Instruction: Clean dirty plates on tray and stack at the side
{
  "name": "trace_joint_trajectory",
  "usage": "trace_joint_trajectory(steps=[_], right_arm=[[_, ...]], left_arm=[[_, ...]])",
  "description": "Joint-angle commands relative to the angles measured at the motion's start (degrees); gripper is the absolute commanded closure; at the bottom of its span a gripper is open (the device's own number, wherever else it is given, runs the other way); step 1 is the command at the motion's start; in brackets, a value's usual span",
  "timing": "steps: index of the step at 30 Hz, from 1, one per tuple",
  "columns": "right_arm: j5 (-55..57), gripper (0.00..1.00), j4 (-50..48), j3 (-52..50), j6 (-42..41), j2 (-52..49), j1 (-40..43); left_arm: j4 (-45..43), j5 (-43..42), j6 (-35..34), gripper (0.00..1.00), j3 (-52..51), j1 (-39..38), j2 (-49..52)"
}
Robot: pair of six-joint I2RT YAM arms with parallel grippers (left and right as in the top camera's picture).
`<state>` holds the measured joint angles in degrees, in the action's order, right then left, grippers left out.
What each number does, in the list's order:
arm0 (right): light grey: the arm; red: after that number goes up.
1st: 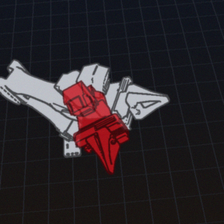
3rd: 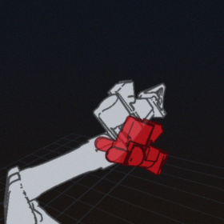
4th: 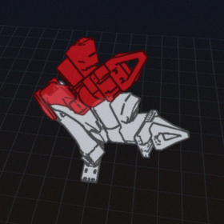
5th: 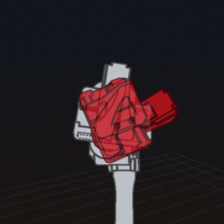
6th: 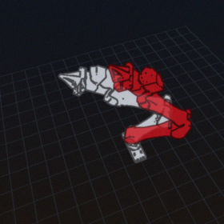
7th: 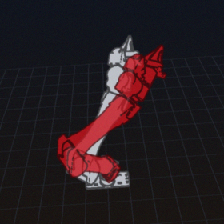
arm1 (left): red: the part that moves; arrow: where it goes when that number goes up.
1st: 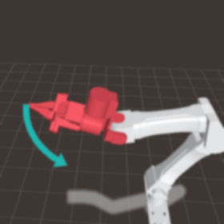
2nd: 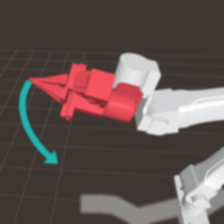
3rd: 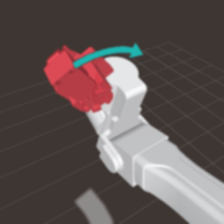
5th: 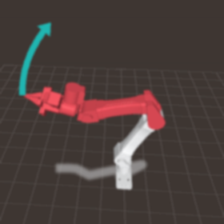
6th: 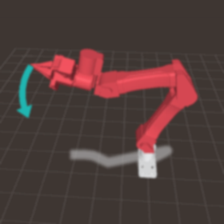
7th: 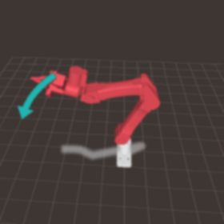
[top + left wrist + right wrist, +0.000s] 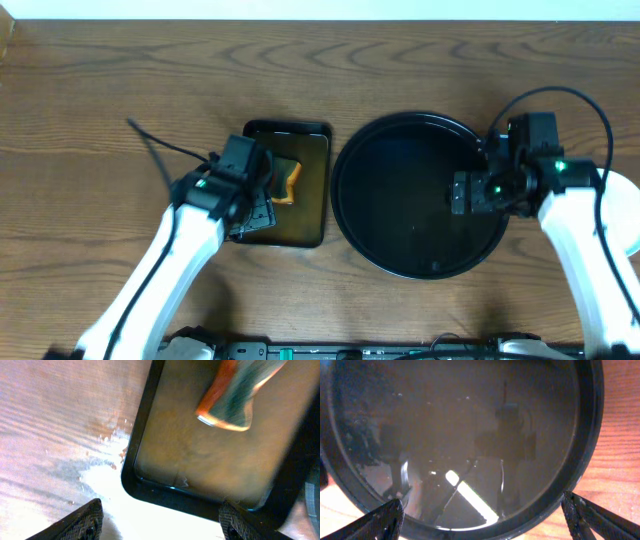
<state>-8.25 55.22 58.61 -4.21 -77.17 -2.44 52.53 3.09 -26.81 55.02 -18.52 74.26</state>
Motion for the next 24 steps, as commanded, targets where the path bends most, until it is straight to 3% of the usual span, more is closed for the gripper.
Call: trace_joint_trajectory(steps=[1, 8, 12, 24], right_arm=[[1.11, 0.01, -3.72, -6.14, -2.19, 10.05, -2.32], [2.91, 0.01, -10.05, -15.52, -2.16, 28.5, -2.62], [2.84, 0.01, -8.63, -16.74, -2.19, 35.43, -2.64], [2.86, 0.01, -5.46, -16.74, -2.16, 37.77, -2.64]], left_arm=[[-1.42, -0.98, 2.38, 0.25, -3.8, 0.17, -10.88], [-9.03, -0.92, 2.54, 0.25, -13.4, 0.2, -33.29], [-9.16, -0.5, 2.54, 0.25, -14.56, 0.2, -41.48], [-8.63, -0.5, 2.54, 0.25, -14.56, 0.2, -43.93]])
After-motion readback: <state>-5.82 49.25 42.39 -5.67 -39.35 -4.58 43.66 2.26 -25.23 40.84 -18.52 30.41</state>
